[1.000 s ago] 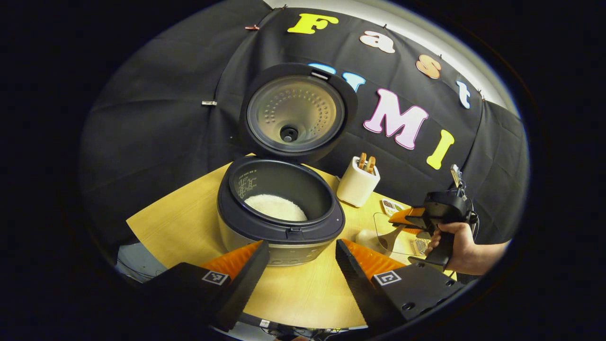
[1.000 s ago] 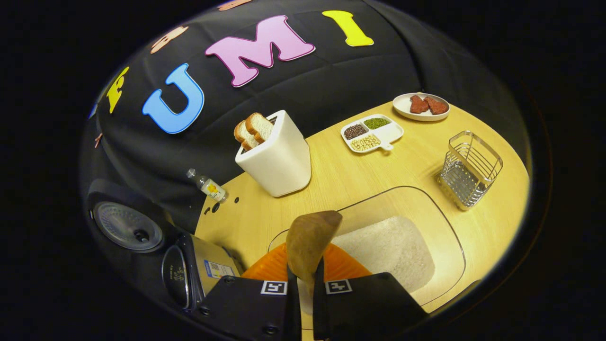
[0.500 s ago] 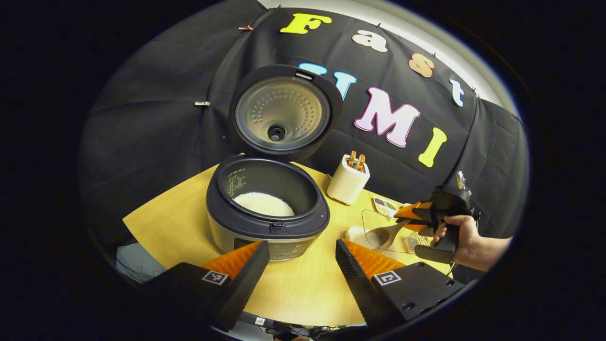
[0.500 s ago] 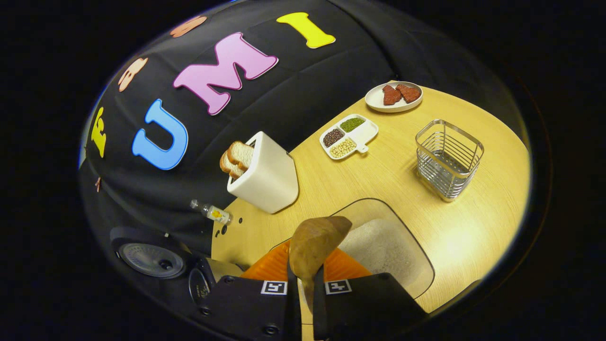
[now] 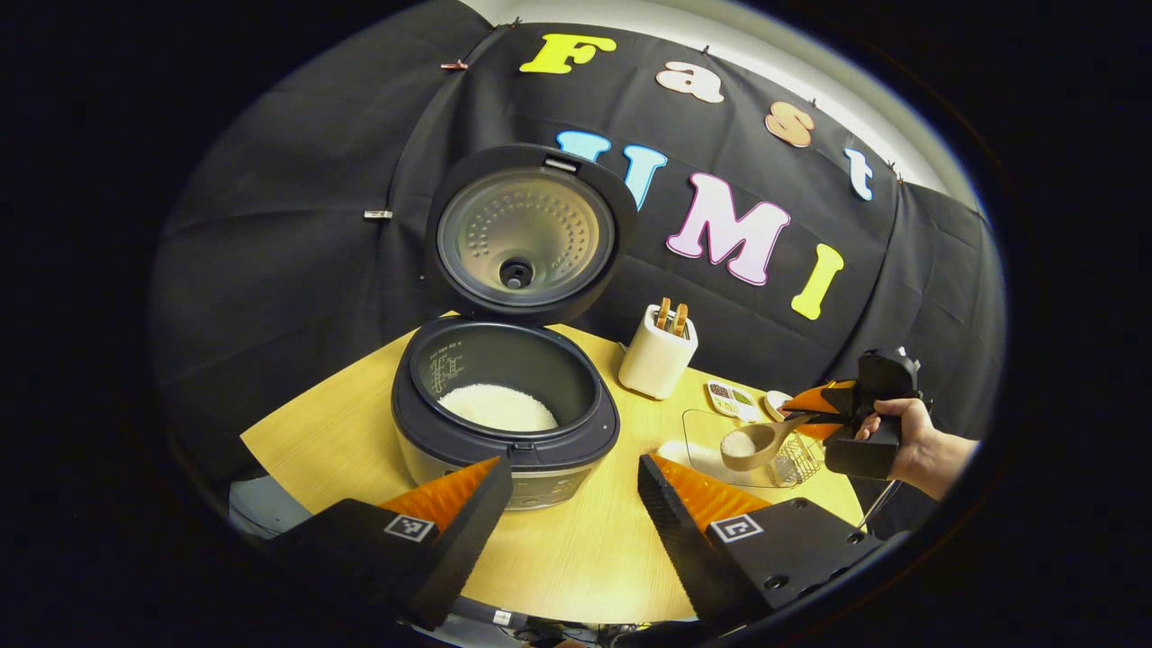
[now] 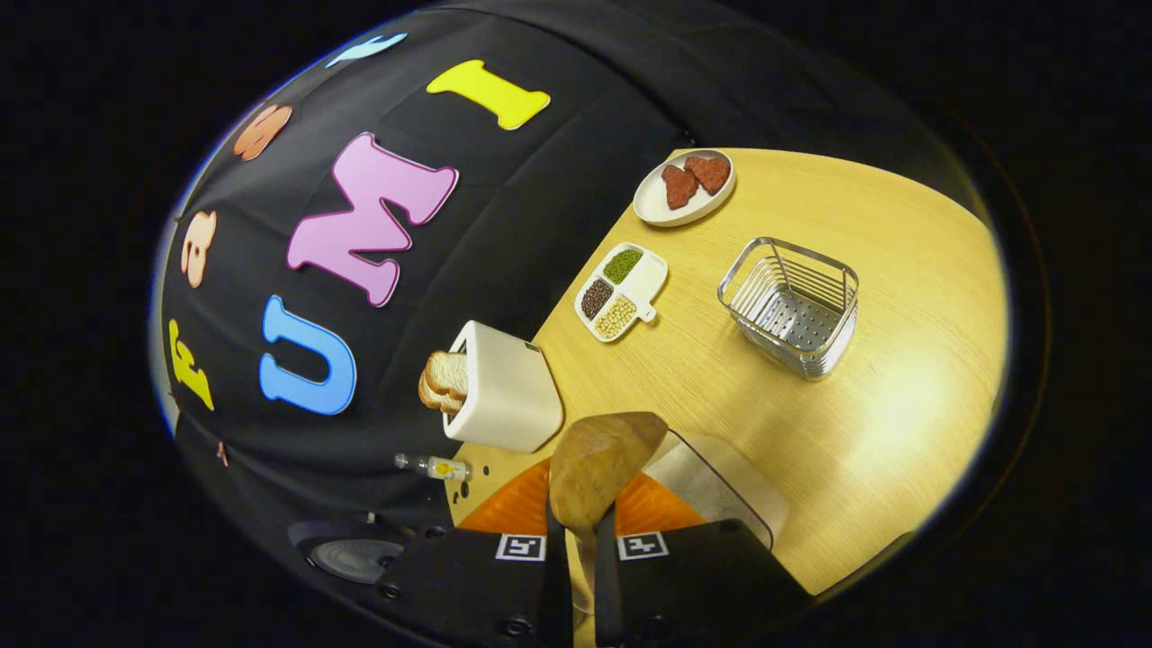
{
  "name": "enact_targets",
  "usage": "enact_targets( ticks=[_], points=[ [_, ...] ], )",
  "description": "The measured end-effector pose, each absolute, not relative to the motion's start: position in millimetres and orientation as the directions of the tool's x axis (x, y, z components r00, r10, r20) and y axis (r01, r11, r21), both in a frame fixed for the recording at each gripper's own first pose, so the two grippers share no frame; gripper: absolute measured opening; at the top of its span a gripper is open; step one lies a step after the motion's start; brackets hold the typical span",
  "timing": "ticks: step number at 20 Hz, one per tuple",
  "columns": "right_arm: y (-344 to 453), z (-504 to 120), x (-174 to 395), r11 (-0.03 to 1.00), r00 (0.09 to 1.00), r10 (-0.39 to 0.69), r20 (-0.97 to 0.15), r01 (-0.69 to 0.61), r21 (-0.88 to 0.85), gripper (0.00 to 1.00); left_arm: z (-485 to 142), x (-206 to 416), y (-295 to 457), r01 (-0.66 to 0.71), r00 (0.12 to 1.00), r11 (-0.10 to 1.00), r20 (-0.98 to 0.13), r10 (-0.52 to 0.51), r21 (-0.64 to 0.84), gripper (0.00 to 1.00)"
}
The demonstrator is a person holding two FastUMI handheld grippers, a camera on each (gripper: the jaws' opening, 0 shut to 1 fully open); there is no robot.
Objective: Close the left gripper, press the button to open the rice cooker; take a wooden spoon from the chopstick holder with the right hand, scoop a spoonful of rice and pour it into the rice cooker, then put the wooden spoon back into the chopstick holder.
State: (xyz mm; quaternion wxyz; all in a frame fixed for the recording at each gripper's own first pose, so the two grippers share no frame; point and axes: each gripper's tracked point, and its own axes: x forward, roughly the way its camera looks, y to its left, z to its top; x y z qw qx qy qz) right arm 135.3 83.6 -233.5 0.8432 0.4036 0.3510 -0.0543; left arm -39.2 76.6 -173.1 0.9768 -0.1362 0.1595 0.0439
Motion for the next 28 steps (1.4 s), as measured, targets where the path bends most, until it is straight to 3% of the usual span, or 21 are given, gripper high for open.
enact_targets(
  ticks=[5,16,22,28],
  points=[
    [98,-216,136,0.623,0.752,0.247,-0.611,0.36,0.694,0.14,-167,-44,82,-0.148,0.948,0.956,-0.312,0.064,-0.254,0.95],
    [222,-160,142,0.501,0.732,0.474,-0.488,0.232,0.834,0.14,-158,-66,119,-0.241,0.943,0.934,-0.29,0.162,-0.263,0.95],
    [295,-146,133,0.503,0.686,0.56,-0.464,0.163,0.849,0.14,-156,-74,142,-0.285,0.936,0.919,-0.284,0.207,-0.271,0.95],
    [371,-137,115,0.601,0.652,0.63,-0.422,-0.066,0.796,0.14,-155,-77,174,-0.329,0.925,0.904,-0.287,0.251,-0.272,0.95]
  ],
)
